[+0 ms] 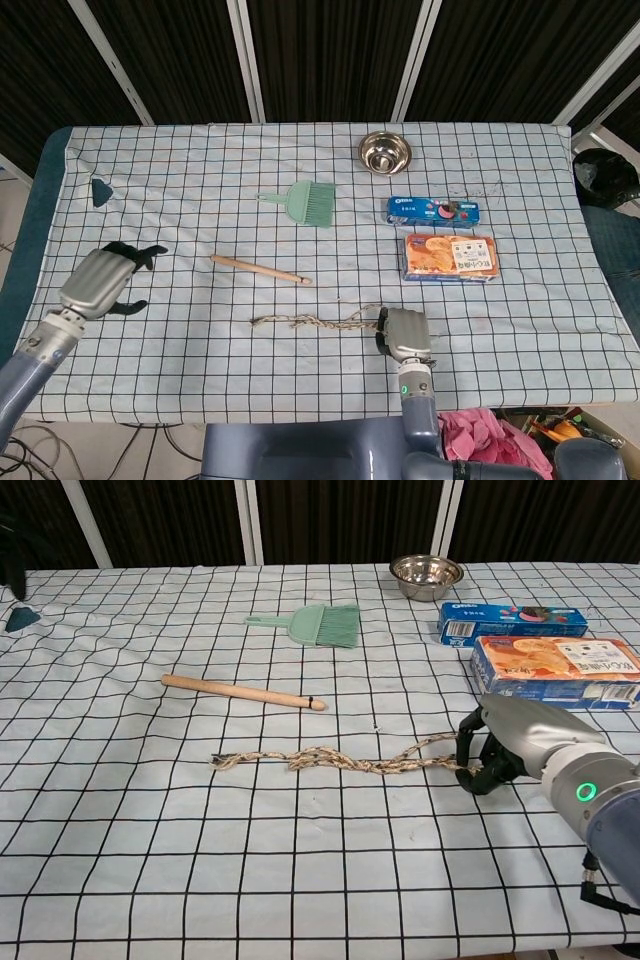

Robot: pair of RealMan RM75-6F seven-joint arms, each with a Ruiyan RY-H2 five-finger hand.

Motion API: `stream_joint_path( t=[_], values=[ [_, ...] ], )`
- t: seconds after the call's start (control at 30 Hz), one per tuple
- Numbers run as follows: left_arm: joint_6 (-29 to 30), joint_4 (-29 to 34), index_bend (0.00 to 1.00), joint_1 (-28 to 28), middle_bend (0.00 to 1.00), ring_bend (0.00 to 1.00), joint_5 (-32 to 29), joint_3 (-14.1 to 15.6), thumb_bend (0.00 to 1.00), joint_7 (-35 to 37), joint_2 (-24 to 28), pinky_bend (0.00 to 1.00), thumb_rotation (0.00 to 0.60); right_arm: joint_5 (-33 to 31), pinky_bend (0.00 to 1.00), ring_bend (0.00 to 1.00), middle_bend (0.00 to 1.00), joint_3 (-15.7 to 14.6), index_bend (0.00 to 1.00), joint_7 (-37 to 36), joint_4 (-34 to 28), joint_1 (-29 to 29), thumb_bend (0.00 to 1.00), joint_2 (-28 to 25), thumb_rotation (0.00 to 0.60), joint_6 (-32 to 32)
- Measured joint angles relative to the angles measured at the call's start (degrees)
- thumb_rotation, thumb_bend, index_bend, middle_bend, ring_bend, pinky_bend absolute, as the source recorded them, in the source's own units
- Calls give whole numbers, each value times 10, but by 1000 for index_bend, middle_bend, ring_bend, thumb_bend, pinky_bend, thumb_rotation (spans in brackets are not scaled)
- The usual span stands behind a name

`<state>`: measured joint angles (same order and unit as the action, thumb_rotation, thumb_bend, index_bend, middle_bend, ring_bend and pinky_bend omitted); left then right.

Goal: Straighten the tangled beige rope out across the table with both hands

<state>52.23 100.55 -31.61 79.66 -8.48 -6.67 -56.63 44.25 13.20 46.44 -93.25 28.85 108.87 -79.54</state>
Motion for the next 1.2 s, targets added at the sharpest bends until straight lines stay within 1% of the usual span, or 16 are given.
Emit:
stream_joint_path(
  t=[0.1,0.2,0.3,0.43,0.57,0.67,0.8,0.83,0.93,1.03,1.2],
  values=[
    [-82,8,234,-58,424,349,-71,-15,175,-28,-11,293,600,4,1000,1000,930,-5,662,0,3,0,458,2,600,0],
    [-133,6,241,-119,422,350,-147,-26,175,-56,-34,292,600,4,1000,1000,930,-8,662,0,8,1,458,9,600,1],
    [-153,-3,247,-172,424,351,-210,-29,175,-102,-71,290,600,5,1000,1000,930,-11,662,2,13,1,458,14,600,1],
    [-161,-8,258,-226,457,376,-285,-23,175,-153,-119,299,600,9,1000,1000,930,-13,662,4,22,2,458,23,600,-1],
    [-144,-7,256,-265,475,391,-332,-10,171,-193,-162,313,600,12,1000,1000,930,-15,662,5,32,3,458,30,600,-2],
    [-112,-4,257,-284,520,432,-362,6,169,-228,-189,362,600,12,1000,1000,930,-16,662,5,35,2,458,32,600,-1],
    [-67,-4,276,-299,674,607,-381,28,169,-268,-222,539,600,15,1000,1000,930,-16,662,6,36,1,458,32,600,-2],
    [-58,-5,285,-301,726,661,-384,32,169,-276,-229,589,600,15,1000,1000,930,-16,662,7,37,1,458,32,600,-2],
    [-29,-11,299,-304,840,765,-384,42,168,-296,-254,678,600,15,1000,1000,930,-16,662,9,39,0,459,33,600,-2],
    [-8,-13,310,-305,906,823,-378,54,169,-311,-273,729,600,14,1000,1000,930,-16,662,9,43,-1,459,34,600,0],
    [14,-8,319,-308,954,867,-394,65,169,-344,-287,767,600,14,1000,1000,930,-17,662,7,48,-2,458,37,600,3]
  ],
)
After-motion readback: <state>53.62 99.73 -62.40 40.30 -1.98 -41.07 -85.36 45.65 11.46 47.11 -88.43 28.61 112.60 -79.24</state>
